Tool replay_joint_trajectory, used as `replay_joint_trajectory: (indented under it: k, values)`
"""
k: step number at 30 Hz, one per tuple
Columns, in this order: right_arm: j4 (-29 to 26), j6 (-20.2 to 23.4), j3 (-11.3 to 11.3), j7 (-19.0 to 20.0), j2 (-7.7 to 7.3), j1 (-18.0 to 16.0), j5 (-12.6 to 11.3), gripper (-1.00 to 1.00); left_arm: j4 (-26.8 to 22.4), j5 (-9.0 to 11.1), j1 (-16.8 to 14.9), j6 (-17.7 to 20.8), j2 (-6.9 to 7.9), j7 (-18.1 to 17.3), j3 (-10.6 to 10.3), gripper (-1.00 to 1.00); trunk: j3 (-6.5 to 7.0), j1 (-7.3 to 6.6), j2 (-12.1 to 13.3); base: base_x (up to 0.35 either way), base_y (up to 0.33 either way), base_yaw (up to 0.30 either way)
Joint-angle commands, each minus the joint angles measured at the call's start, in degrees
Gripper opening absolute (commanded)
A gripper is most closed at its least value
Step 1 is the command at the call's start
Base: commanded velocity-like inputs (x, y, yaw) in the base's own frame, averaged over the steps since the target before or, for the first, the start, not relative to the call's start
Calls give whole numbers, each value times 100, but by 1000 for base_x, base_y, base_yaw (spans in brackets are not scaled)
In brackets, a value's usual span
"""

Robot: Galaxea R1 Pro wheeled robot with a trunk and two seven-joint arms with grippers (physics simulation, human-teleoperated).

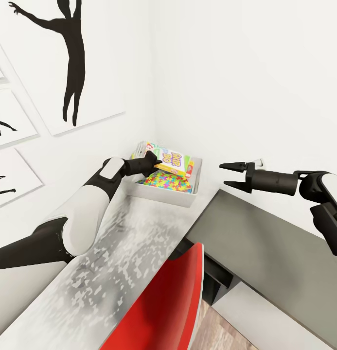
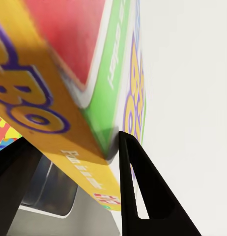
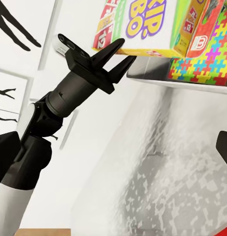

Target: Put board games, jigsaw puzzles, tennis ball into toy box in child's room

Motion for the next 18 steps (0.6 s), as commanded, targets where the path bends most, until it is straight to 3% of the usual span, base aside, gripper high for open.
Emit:
replay_joint_trajectory:
  k: [1, 13, 14, 18]
  values:
    - [-3, -1, 7, -56, -4, -6, -57, 100, -2, -32, -5, 30, -5, -18, 46, -100, -7, 1, -6, 0, 0, 0]
    - [-8, -1, 7, -58, 4, -6, -44, 100, 6, -32, -5, -133, -5, -18, 49, -100, -7, 1, -6, 0, 0, 0]
    - [-8, -1, 7, -57, 4, -6, -44, 100, 7, -32, -5, -135, -5, -18, 49, 100, -7, 1, -6, 0, 0, 0]
    - [-10, -1, 7, -57, -2, -6, -44, 100, 7, -32, -5, -137, -5, -18, 43, 100, -7, 1, -6, 0, 0, 0]
